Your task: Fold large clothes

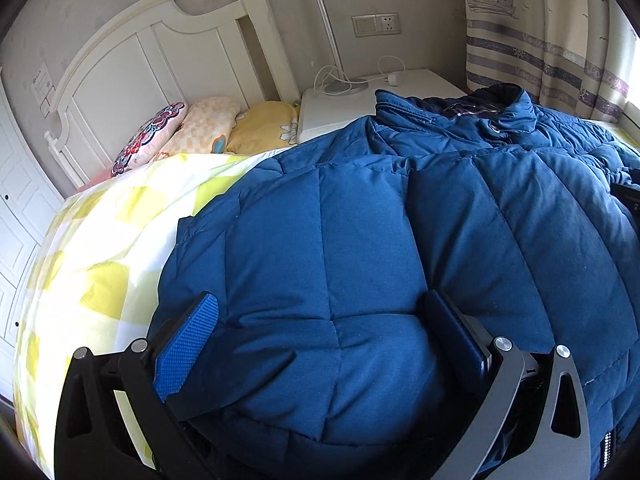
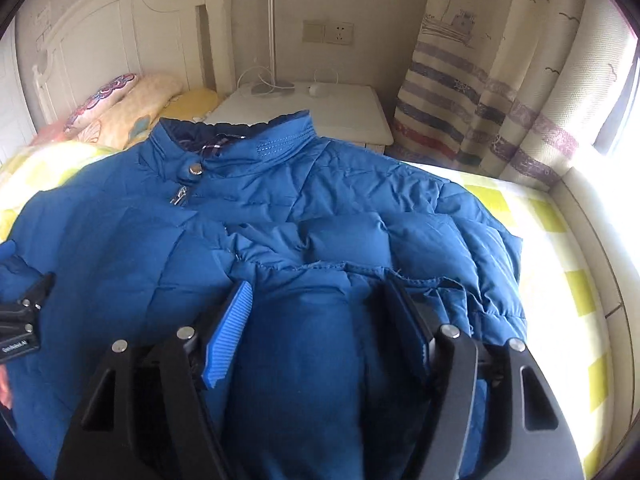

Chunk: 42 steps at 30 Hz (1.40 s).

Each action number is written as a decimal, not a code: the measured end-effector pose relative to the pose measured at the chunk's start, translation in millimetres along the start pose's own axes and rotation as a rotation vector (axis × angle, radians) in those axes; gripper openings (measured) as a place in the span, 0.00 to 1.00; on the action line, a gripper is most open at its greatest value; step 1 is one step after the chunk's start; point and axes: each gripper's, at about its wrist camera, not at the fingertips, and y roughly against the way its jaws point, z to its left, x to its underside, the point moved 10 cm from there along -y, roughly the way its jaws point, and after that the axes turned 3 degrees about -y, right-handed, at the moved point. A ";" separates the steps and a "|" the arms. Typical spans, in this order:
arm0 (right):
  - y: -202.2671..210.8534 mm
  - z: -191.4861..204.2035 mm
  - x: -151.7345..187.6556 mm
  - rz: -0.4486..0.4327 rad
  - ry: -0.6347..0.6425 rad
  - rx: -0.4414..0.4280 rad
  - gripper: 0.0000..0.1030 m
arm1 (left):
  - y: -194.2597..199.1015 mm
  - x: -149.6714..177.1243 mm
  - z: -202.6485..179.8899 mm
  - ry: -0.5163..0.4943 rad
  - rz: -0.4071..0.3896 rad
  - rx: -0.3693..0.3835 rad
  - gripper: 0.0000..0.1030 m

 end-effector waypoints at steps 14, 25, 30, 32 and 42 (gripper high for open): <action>-51.5 -50.6 -35.2 0.079 -0.136 0.042 0.75 | 0.4 -0.9 0.3 0.004 0.003 0.007 0.96; 41.4 -28.4 -26.0 -0.133 -0.087 0.037 0.81 | -0.3 -0.6 1.1 0.011 0.007 0.016 0.96; 37.8 21.7 18.6 -0.055 0.189 0.080 0.86 | -0.2 -0.5 1.9 0.008 0.007 0.012 0.96; 28.3 15.8 25.8 -0.074 0.123 0.054 0.90 | 1.2 -1.2 1.2 -0.001 0.001 -0.003 0.96; 19.7 12.8 29.4 -0.049 0.090 0.052 0.96 | 38.7 -82.6 -6.5 -0.046 -0.057 0.027 0.96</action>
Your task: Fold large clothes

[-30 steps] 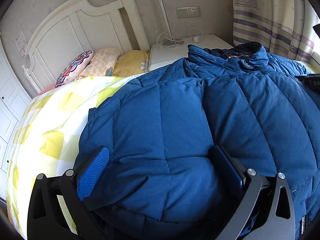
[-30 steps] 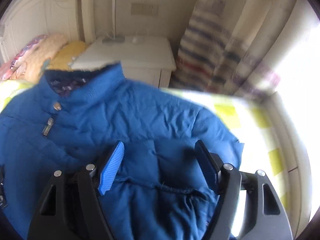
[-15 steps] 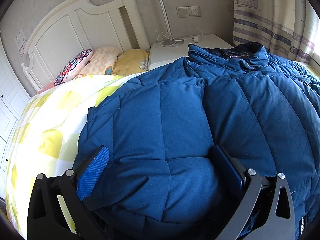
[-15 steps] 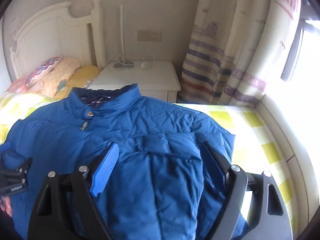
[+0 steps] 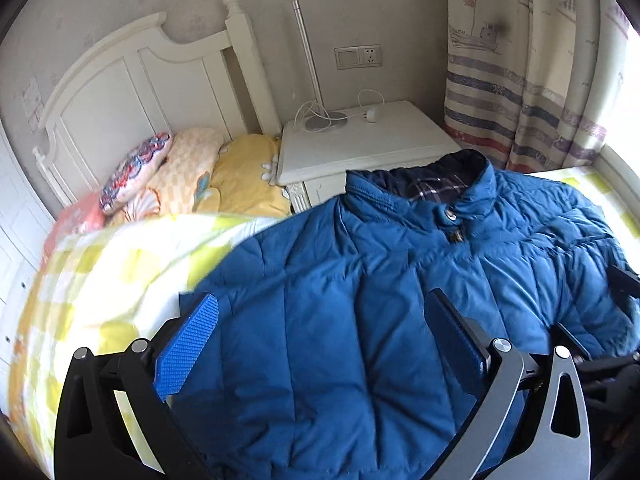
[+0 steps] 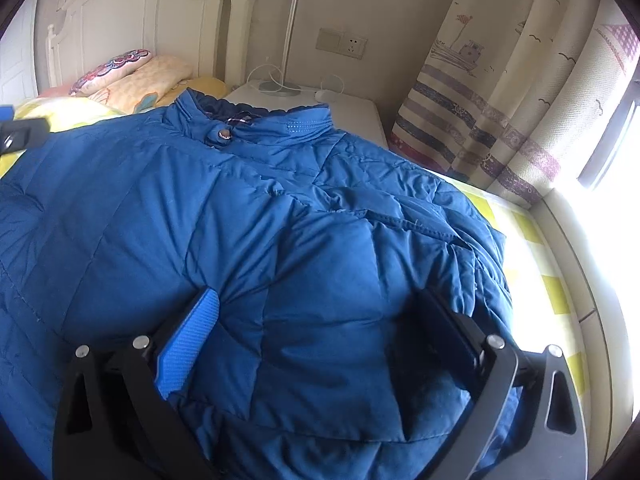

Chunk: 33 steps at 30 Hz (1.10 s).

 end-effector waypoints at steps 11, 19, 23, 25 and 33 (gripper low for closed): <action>0.4 -3.7 1.1 0.005 -0.039 -0.050 0.97 | -101.6 29.5 13.0 0.084 0.151 0.151 0.96; -2.2 -2.9 0.8 0.015 -0.062 -0.062 0.98 | -107.7 27.0 11.5 0.104 0.154 0.164 0.96; 0.8 -5.6 0.1 0.015 -0.069 -0.083 0.97 | -86.8 27.8 20.8 0.105 0.145 0.066 0.96; 15.4 -12.1 3.2 0.054 -0.075 -0.070 0.95 | -50.5 25.0 31.3 0.159 0.074 0.013 0.96; 69.8 -36.0 85.8 0.107 0.019 -0.015 0.97 | 41.0 133.9 -8.4 -0.044 0.044 0.095 0.96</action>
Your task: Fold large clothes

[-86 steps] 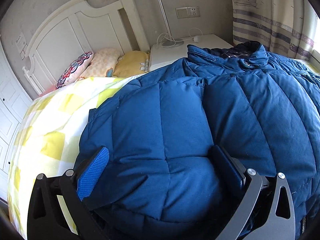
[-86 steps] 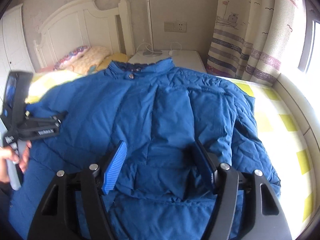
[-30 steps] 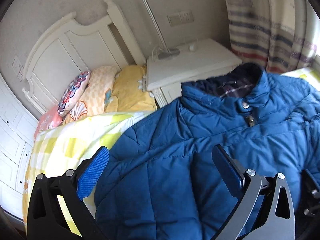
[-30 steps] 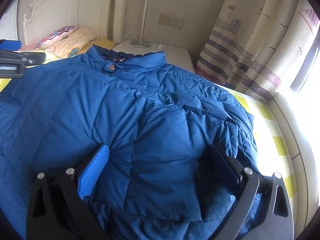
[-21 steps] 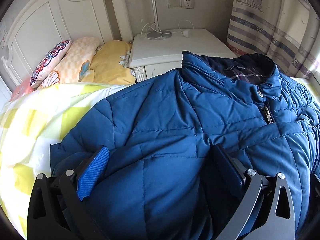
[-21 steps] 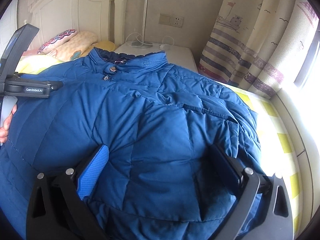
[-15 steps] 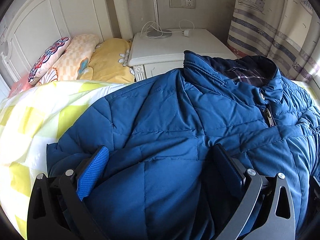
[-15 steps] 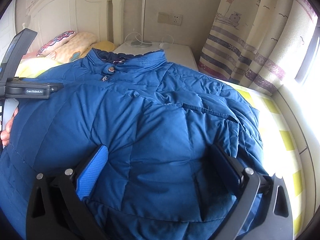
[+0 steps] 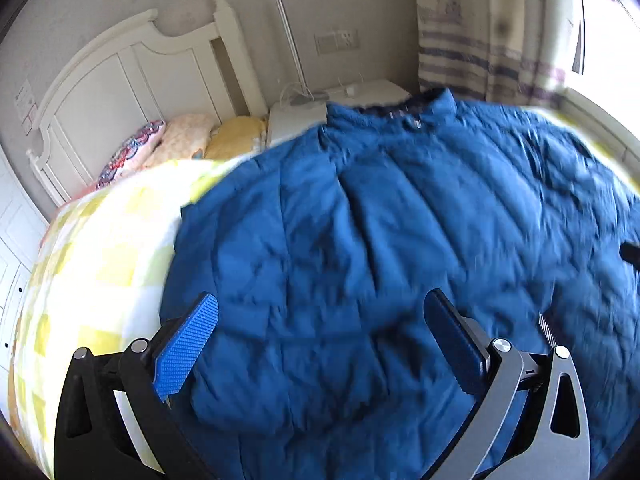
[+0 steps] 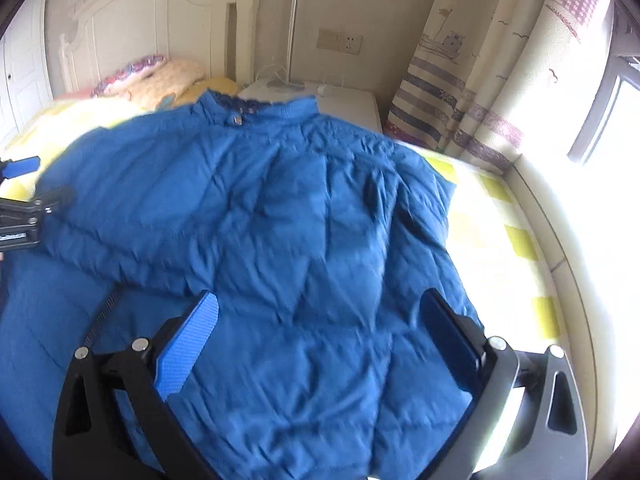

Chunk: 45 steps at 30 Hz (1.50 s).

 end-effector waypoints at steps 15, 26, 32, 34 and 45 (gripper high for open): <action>48.4 8.9 91.4 0.024 -0.028 -0.127 0.97 | 45.4 106.3 10.5 -0.031 0.158 0.056 0.96; 117.7 37.9 145.9 -0.024 -0.010 -0.168 0.97 | 131.7 159.5 8.5 0.068 0.049 0.058 0.96; 116.0 31.5 175.8 -0.031 -0.066 -0.175 0.97 | 119.1 203.3 8.5 0.117 0.090 0.065 0.96; 133.6 19.1 182.4 -0.066 -0.059 -0.139 0.97 | 133.2 206.6 15.5 0.104 0.070 0.037 0.96; 151.2 -53.4 293.0 -0.039 -0.299 -0.225 0.97 | 175.3 279.8 53.6 0.258 0.039 0.089 0.96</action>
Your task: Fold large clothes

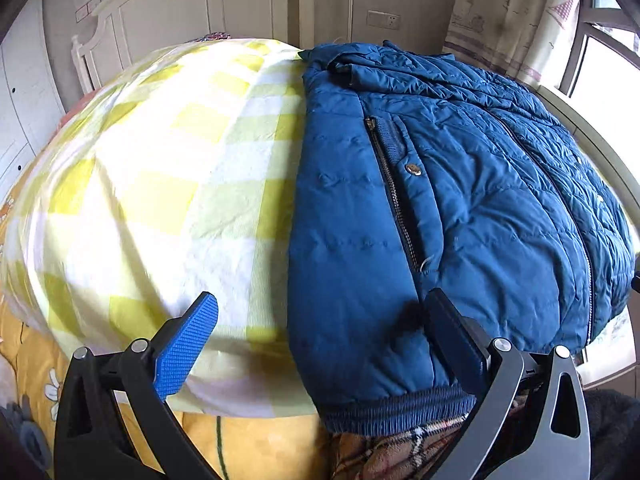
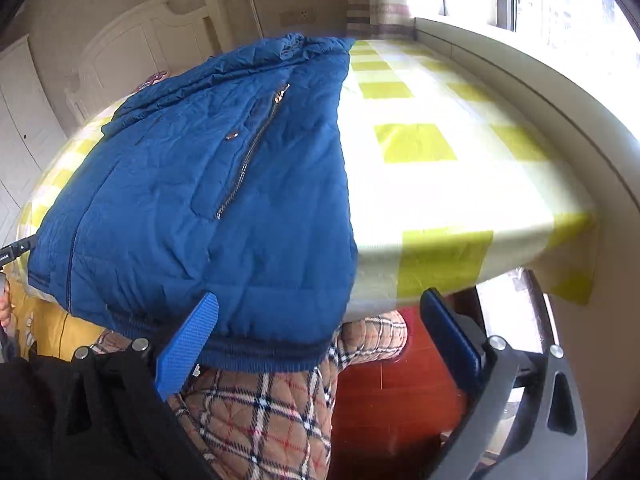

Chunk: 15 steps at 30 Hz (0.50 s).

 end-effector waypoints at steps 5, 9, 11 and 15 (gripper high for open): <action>-17.6 8.2 10.2 0.013 -0.029 -0.147 0.97 | 12.2 22.3 -7.1 -0.101 -0.020 -0.049 0.96; -30.1 20.7 11.1 0.021 -0.023 -0.211 0.88 | 13.2 33.9 -7.6 -0.088 -0.035 -0.043 0.96; -31.1 30.9 7.9 0.022 0.002 -0.219 0.70 | 11.0 39.7 -6.4 -0.058 -0.018 -0.025 0.96; -24.7 32.0 11.5 0.011 0.020 -0.213 0.68 | 14.6 46.0 -11.0 -0.058 -0.031 -0.007 0.96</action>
